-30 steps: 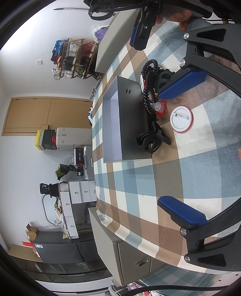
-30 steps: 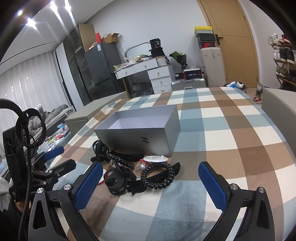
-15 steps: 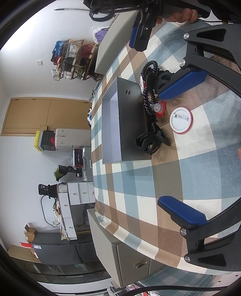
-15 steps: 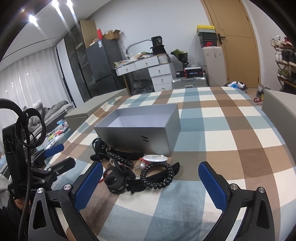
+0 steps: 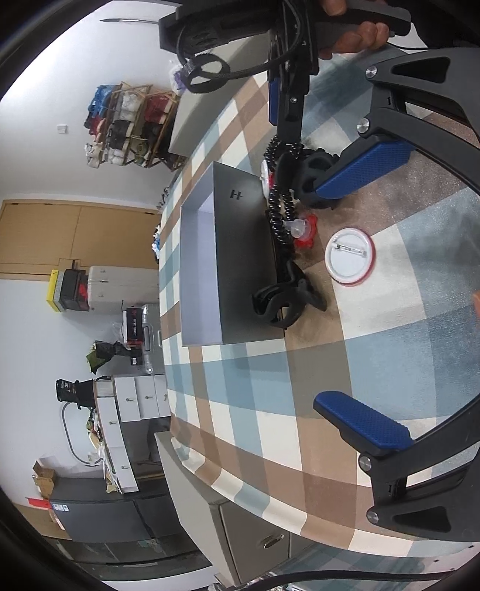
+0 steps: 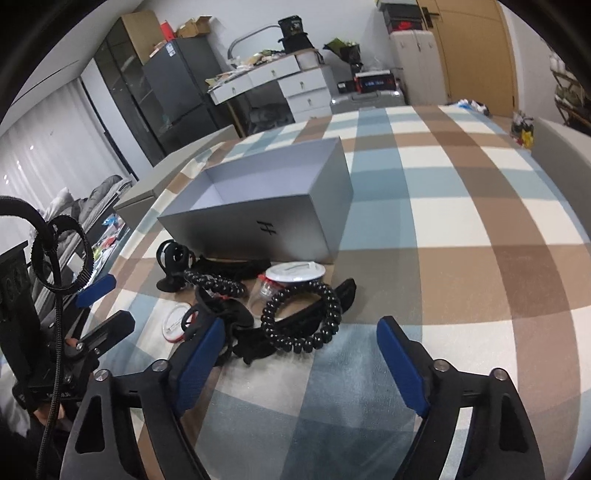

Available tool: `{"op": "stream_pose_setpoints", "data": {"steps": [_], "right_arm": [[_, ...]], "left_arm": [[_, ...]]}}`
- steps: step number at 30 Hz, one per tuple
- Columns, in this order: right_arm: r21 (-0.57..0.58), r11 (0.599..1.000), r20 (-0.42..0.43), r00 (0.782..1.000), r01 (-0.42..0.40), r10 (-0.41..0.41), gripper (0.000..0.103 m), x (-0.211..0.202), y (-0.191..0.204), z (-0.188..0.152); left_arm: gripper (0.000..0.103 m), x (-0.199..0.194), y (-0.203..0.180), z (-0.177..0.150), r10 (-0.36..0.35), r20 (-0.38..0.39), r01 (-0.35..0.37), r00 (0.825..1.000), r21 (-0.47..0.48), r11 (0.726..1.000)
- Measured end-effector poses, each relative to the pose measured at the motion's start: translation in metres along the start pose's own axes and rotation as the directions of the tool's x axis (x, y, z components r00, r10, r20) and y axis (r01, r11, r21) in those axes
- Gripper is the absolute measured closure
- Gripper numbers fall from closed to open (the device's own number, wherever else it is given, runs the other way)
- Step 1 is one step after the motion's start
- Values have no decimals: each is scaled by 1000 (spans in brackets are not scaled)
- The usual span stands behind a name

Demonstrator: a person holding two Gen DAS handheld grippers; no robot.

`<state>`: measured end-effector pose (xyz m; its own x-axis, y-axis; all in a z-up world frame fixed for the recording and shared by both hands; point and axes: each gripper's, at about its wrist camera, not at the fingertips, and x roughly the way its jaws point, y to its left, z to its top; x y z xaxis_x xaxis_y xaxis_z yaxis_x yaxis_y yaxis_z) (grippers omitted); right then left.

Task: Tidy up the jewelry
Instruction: 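Close the right gripper on the black coiled hair tie while the left gripper grasps the black claw clip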

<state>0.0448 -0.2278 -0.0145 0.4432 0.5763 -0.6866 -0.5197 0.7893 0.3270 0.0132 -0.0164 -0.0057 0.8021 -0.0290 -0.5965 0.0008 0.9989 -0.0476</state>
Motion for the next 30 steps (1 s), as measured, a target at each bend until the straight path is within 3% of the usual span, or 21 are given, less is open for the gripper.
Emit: {"op": "stream_pose_setpoints", "data": {"steps": [10, 13, 20, 27, 30], "right_arm": [[109, 994, -2, 1000, -30, 30, 51, 1, -19, 2], [118, 993, -6, 1000, -25, 26, 60, 3, -19, 4], [107, 994, -8, 1000, -6, 7, 67, 3, -18, 4], [99, 995, -16, 999, -27, 29, 92, 2, -18, 3], [89, 996, 14, 1000, -18, 17, 94, -2, -16, 2]], "left_arm": [[1, -1, 1, 0, -21, 0, 21, 1000, -1, 1000], [2, 0, 4, 2, -37, -1, 37, 999, -17, 999], [2, 3, 3, 4, -30, -9, 30, 1000, -13, 999], [2, 13, 8, 10, -10, -29, 9, 1000, -37, 999], [2, 19, 8, 13, -4, -38, 2, 999, -48, 999]]}}
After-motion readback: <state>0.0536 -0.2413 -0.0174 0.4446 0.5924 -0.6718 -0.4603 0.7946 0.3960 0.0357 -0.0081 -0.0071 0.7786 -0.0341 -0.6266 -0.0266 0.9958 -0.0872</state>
